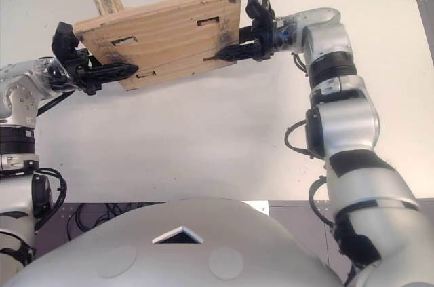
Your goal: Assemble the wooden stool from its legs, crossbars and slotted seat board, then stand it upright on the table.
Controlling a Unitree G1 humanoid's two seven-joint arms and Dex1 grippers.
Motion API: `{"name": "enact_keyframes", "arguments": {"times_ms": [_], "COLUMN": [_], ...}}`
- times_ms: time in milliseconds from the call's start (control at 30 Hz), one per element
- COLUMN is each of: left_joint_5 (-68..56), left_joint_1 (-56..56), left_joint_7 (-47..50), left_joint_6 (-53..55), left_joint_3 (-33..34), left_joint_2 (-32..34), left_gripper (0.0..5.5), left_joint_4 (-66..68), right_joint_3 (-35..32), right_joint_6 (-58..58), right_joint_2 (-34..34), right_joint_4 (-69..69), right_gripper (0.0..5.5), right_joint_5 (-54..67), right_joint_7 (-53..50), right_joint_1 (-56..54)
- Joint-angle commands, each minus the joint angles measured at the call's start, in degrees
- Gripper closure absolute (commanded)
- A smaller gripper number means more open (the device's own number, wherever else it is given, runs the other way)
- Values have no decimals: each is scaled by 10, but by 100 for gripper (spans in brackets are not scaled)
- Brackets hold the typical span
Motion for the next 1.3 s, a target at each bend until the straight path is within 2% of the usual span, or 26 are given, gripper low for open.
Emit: {"name": "enact_keyframes", "arguments": {"times_ms": [33, 100, 200, 233, 300, 367, 433, 533, 633, 700, 833, 933, 1033, 1133, 1167, 1300], "left_joint_5": [-80, -134, -199, -213, -223, -219, -187, -134, -106, -96, -66, -90, -106, -118, -121, -125], "left_joint_1": [-8, -18, -43, -63, -153, -222, -259, -279, -299, -317, -340, -375, -394, -418, -424, -408], "left_joint_7": [42, 88, 206, 247, 370, 460, 523, 608, 684, 730, 828, 866, 891, 875, 867, 822], "left_joint_6": [131, 205, 321, 359, 437, 485, 505, 516, 531, 522, 460, 412, 361, 295, 277, 178], "left_joint_3": [21, 52, 91, 101, 171, 244, 291, 331, 402, 445, 479, 522, 534, 512, 501, 462], "left_joint_2": [-24, -45, -91, -109, -170, -217, -244, -261, -294, -309, -320, -299, -283, -277, -277, -288], "left_gripper": [361, 362, 368, 369, 369, 369, 369, 371, 371, 371, 371, 371, 371, 310, 296, 224], "left_joint_4": [-60, -102, -176, -192, -154, -116, -102, -101, -112, -101, -57, 12, 78, 156, 175, 163], "right_joint_3": [36, 28, 51, 46, 16, -18, -62, -107, -154, -165, -217, -249, -276, -291, -287, -297], "right_joint_6": [222, 342, 428, 468, 534, 586, 640, 681, 724, 732, 713, 654, 610, 564, 546, 453], "right_joint_2": [-57, -93, -143, -151, -153, -149, -138, -133, -135, -127, -94, -82, -77, -65, -63, -81], "right_joint_4": [-134, -219, -338, -361, -398, -408, -385, -351, -303, -257, -141, -59, 17, 72, 81, 125], "right_gripper": [329, 335, 340, 347, 353, 363, 378, 390, 390, 390, 390, 390, 390, 390, 354, 268], "right_joint_5": [94, 166, 214, 231, 261, 283, 288, 282, 275, 248, 206, 197, 199, 197, 191, 173], "right_joint_7": [36, 36, 36, 35, 12, -18, -54, -101, -146, -192, -287, -354, -400, -447, -457, -525], "right_joint_1": [31, 43, 70, 68, 50, 22, -15, -55, -88, -116, -177, -208, -238, -260, -262, -225]}}
